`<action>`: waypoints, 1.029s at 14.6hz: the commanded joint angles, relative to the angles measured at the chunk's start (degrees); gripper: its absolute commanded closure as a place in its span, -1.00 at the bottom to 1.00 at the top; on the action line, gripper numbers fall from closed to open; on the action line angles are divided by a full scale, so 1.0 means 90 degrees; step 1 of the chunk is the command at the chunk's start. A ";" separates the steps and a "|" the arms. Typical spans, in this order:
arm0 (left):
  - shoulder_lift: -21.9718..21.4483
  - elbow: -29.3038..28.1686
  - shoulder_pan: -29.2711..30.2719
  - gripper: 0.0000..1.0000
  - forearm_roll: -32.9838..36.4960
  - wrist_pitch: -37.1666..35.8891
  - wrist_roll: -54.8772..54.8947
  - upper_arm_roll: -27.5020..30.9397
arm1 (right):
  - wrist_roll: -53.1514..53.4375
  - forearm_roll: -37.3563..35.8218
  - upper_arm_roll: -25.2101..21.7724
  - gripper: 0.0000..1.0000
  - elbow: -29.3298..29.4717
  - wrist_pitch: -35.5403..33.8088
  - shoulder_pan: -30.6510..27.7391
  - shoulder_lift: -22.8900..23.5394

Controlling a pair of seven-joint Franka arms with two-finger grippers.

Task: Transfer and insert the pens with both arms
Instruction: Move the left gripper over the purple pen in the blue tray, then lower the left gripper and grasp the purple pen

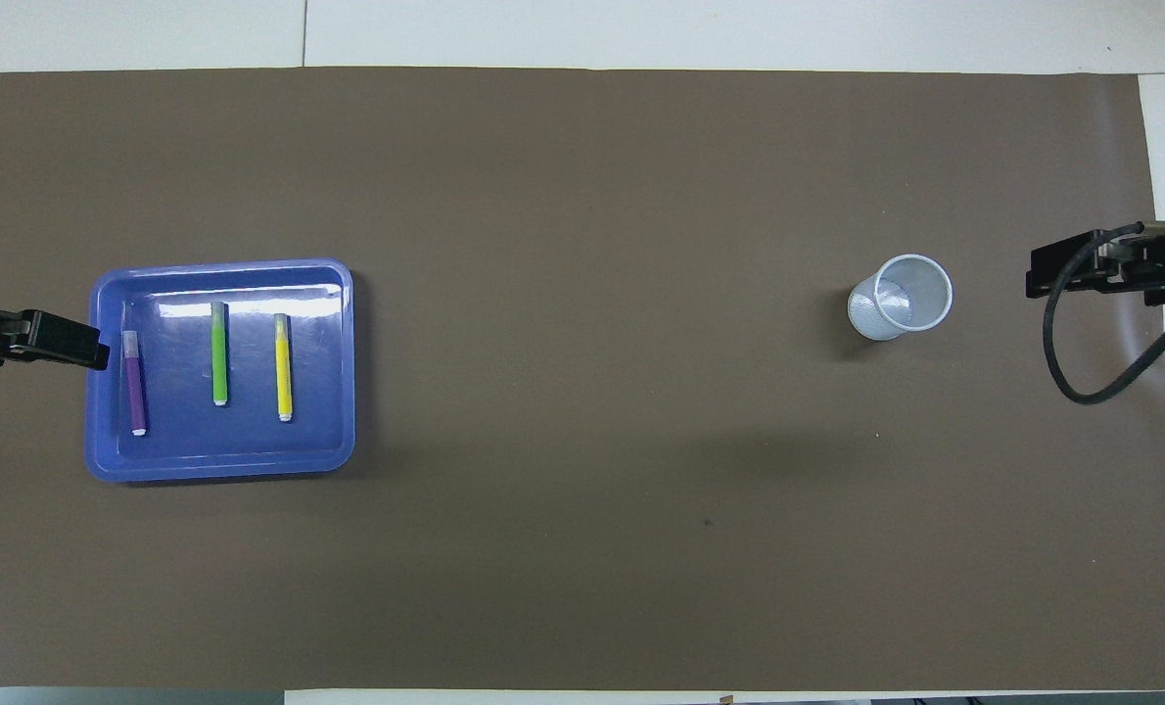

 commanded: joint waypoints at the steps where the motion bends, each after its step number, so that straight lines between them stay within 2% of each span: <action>1: 0.0606 -0.0249 0.0383 -1.00 -0.0006 0.0720 0.0330 -0.0001 | -0.0053 0.0115 0.0038 -1.00 0.0399 -0.0109 -0.0055 0.0252; 3: 0.0988 -0.0482 0.0530 -1.00 0.0004 0.1363 0.0320 -0.0001 | -0.0063 0.0125 0.0038 -1.00 0.0379 -0.0148 -0.0036 0.0252; 7: 0.1048 -0.1449 0.0658 -1.00 0.0014 0.2711 0.0301 -0.0001 | -0.0053 0.0134 0.0038 -1.00 0.0301 -0.0167 0.0062 0.0194; 15: 0.1546 -0.1519 0.0629 -0.96 0.0014 0.3017 -0.0284 -0.0001 | -0.0063 0.0134 0.0038 -1.00 0.0184 -0.0167 0.0062 0.0145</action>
